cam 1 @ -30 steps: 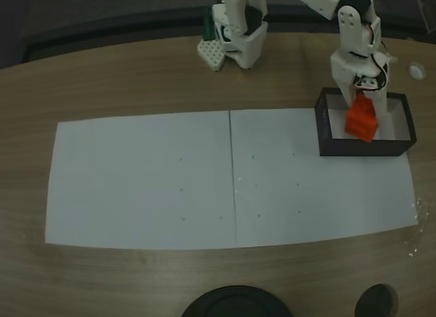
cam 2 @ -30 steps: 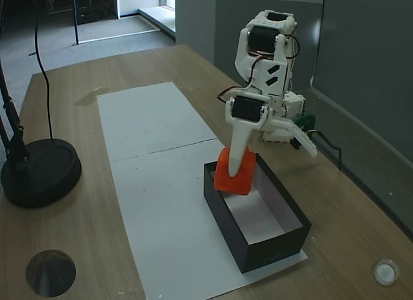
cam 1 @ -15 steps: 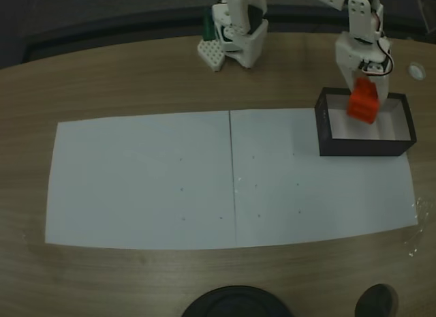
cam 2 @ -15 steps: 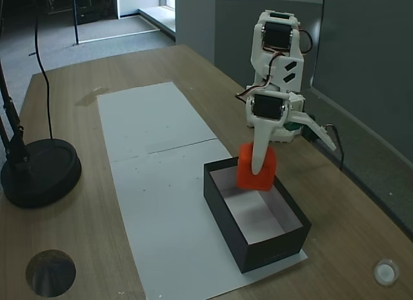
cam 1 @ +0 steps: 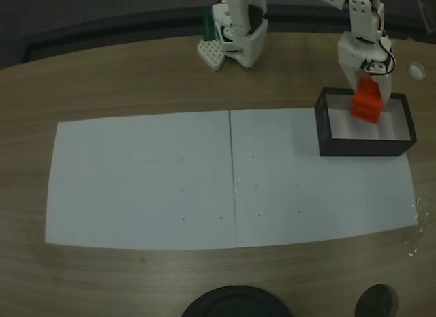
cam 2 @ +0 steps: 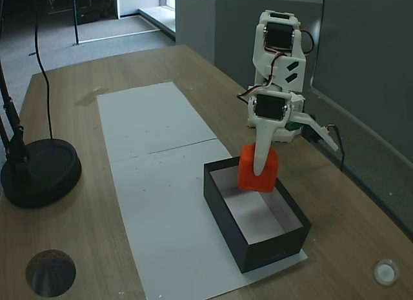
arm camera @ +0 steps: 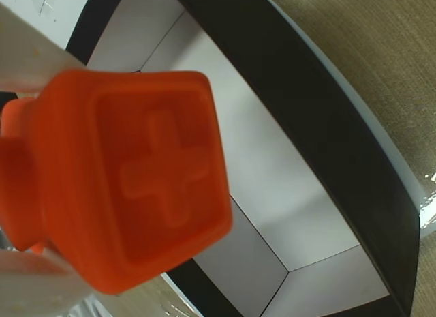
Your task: Grab a orange square and put it in the box.
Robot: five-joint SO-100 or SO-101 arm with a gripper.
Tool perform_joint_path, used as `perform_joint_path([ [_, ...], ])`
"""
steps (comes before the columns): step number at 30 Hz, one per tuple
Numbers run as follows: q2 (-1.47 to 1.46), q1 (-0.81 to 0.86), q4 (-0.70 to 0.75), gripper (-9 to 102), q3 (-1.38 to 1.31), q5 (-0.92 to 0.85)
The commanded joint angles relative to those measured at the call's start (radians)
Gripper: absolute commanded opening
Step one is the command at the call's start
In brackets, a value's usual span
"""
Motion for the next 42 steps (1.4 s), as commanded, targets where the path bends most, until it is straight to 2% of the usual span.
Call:
perform_joint_path([
  [1,0.017,0.006,-0.006,17,-0.021,-0.002],
  [4,0.017,0.006,0.0,27,-0.021,-0.002],
  [6,0.017,0.002,0.0,29,-0.021,-0.003],
  [12,0.023,0.009,0.002,25,-0.021,-0.006],
  [15,0.035,0.04,0.012,12,-0.034,-0.003],
  [18,0.055,0.14,0.035,-1,-0.058,-0.008],
  [22,0.186,0.347,0.067,0,-0.054,0.026],
  [28,0.558,0.589,0.077,0,0.066,0.041],
  [39,1.141,0.914,-0.08,0,0.549,-0.043],
  [42,1.238,0.925,-0.106,0,0.621,-0.043],
])
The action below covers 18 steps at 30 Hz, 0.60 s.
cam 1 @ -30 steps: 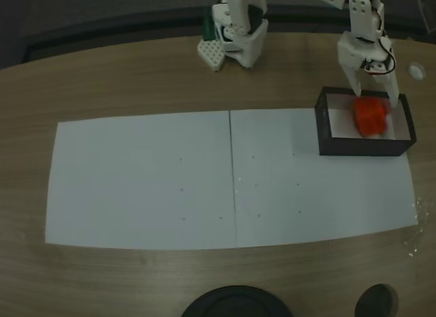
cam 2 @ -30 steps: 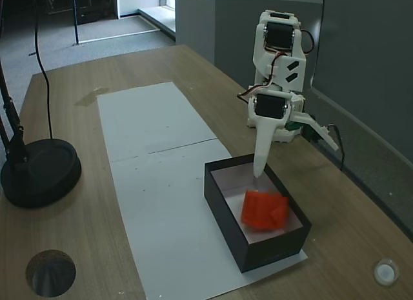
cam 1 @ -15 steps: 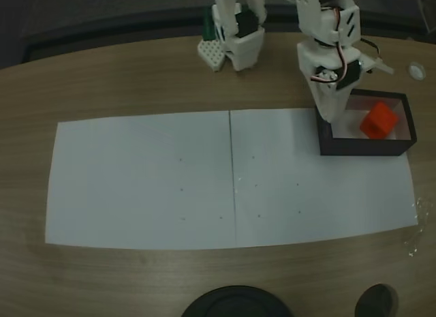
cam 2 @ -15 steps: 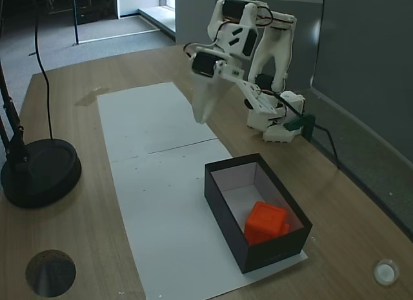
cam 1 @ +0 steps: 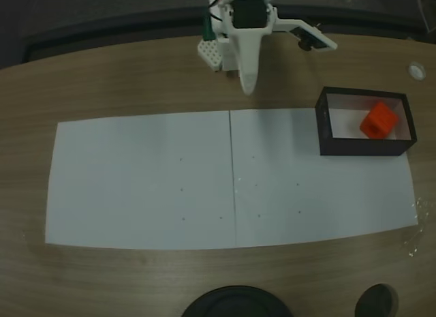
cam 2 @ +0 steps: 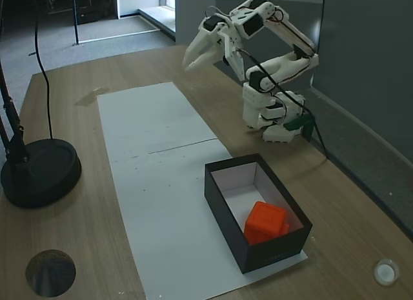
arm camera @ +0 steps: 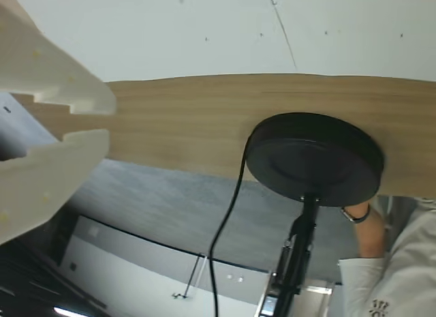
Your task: Grab a orange square and put it in the box.
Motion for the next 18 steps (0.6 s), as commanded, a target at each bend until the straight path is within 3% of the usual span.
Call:
perform_joint_path([
  [1,0.121,0.003,-0.034,0,0.054,-0.006],
  [12,0.486,0.003,-0.035,0,0.308,-0.005],
  [18,0.482,0.006,-0.035,0,0.408,0.002],
])
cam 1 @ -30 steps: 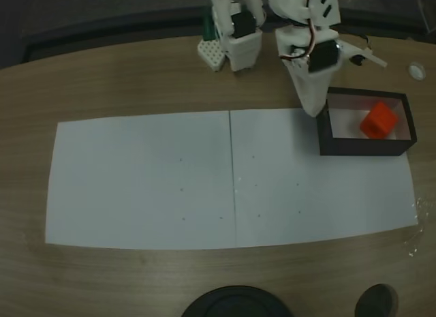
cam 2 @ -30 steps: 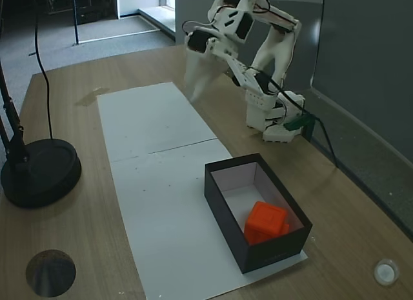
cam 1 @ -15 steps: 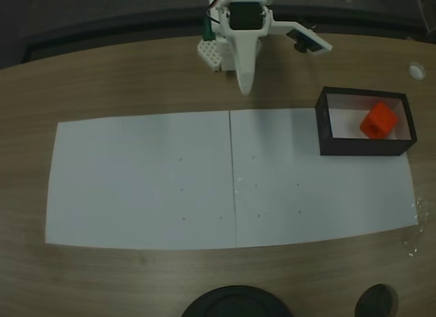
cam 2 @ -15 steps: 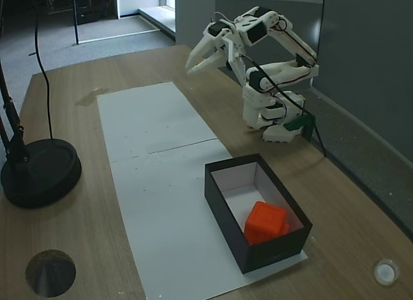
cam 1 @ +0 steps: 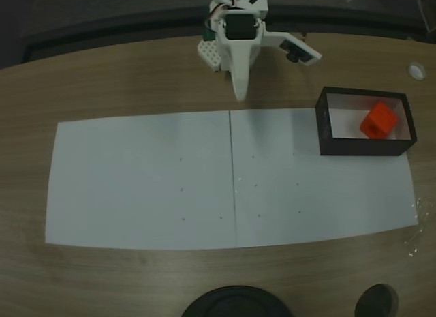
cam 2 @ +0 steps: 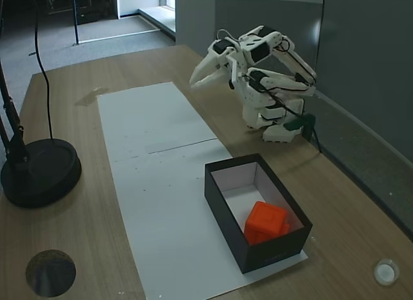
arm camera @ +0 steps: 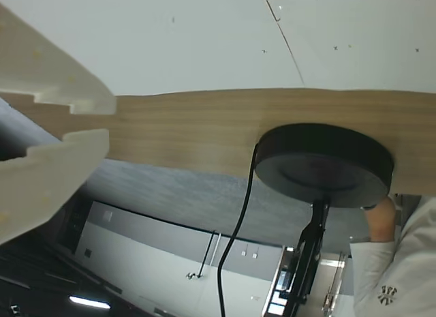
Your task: Grab a orange square and put it in the box.
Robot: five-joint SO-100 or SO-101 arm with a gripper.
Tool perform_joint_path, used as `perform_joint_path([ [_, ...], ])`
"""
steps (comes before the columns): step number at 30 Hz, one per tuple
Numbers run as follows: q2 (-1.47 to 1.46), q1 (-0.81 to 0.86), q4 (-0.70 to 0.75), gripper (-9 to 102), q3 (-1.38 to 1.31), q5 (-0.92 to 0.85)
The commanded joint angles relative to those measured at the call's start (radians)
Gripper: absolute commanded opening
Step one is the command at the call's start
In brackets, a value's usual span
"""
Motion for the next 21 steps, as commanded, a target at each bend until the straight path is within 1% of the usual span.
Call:
perform_joint_path([
  [1,0.02,0.005,-0.023,0,0.026,0.002],
  [8,0.02,-0.008,-0.017,0,0.252,0.002],
  [13,0.018,-0.005,-0.005,0,0.311,0.012],
  [15,0.018,-0.008,0.051,0,0.296,0.048],
  [17,0.018,-0.011,0.167,0,0.267,0.081],
  [21,0.018,0.0,0.172,0,0.262,0.115],
])
